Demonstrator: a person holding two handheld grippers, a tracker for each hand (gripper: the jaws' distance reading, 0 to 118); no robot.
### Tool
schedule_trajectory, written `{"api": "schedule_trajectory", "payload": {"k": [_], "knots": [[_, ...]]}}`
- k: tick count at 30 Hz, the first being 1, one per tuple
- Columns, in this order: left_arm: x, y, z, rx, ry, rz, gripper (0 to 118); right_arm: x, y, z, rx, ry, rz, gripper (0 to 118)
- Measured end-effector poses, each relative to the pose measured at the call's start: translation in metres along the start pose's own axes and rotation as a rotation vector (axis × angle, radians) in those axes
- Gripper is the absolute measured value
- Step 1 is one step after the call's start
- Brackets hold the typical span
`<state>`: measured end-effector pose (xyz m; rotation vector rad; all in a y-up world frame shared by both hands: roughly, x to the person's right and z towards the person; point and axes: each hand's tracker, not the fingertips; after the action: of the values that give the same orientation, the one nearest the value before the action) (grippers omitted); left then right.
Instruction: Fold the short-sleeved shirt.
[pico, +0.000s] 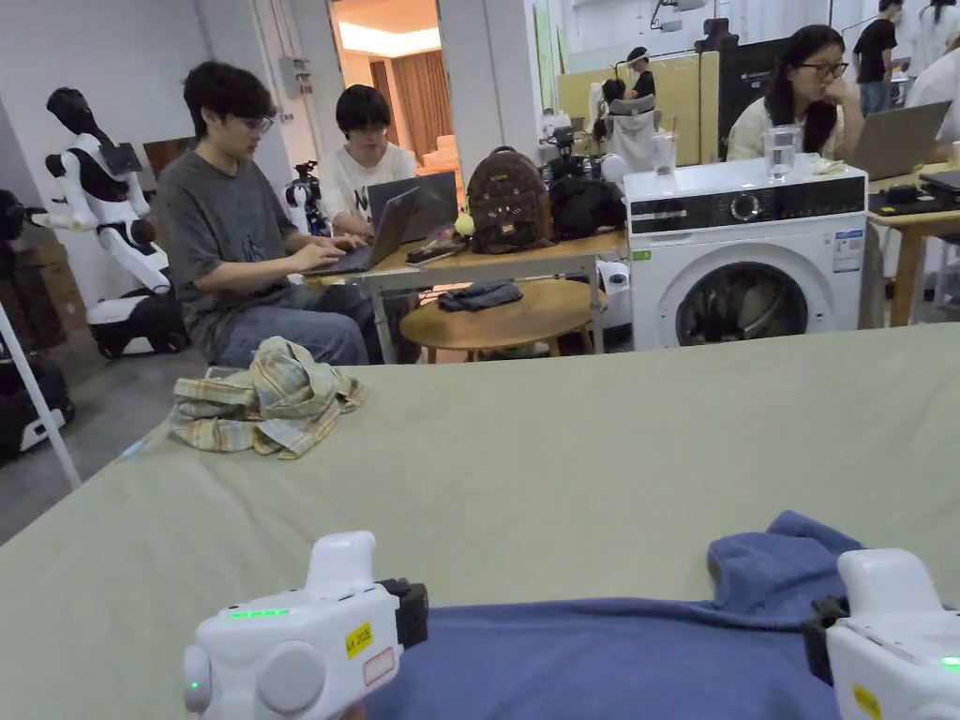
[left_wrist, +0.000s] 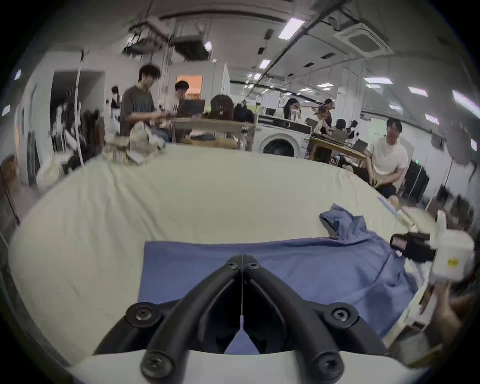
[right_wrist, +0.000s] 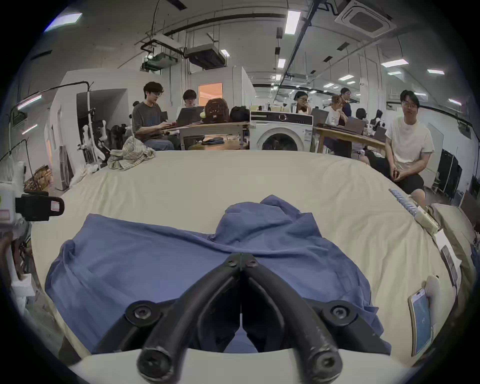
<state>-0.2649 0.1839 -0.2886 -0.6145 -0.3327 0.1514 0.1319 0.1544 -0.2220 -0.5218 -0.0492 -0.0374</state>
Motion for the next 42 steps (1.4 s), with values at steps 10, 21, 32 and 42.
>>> {"api": "schedule_trajectory", "payload": {"k": [10, 21, 32, 42], "knots": [[-0.095, 0.034, -0.092, -0.26, 0.163, 0.108, 56, 0.027, -0.001, -0.007, -0.027, 0.016, -0.055, 0], [-0.079, 0.009, -0.152, -0.361, 0.236, -0.02, 0, 0.079, 0.015, -0.009, -0.065, -0.025, -0.098, 0], [-0.075, 0.018, -0.15, -0.442, 0.231, -0.038, 0, 0.138, 0.075, -0.14, -0.508, 0.007, -0.038, 58], [-0.075, 0.022, -0.146, -0.454, 0.217, -0.021, 0, 0.138, 0.056, -0.178, -0.578, -0.002, -0.125, 0]]}}
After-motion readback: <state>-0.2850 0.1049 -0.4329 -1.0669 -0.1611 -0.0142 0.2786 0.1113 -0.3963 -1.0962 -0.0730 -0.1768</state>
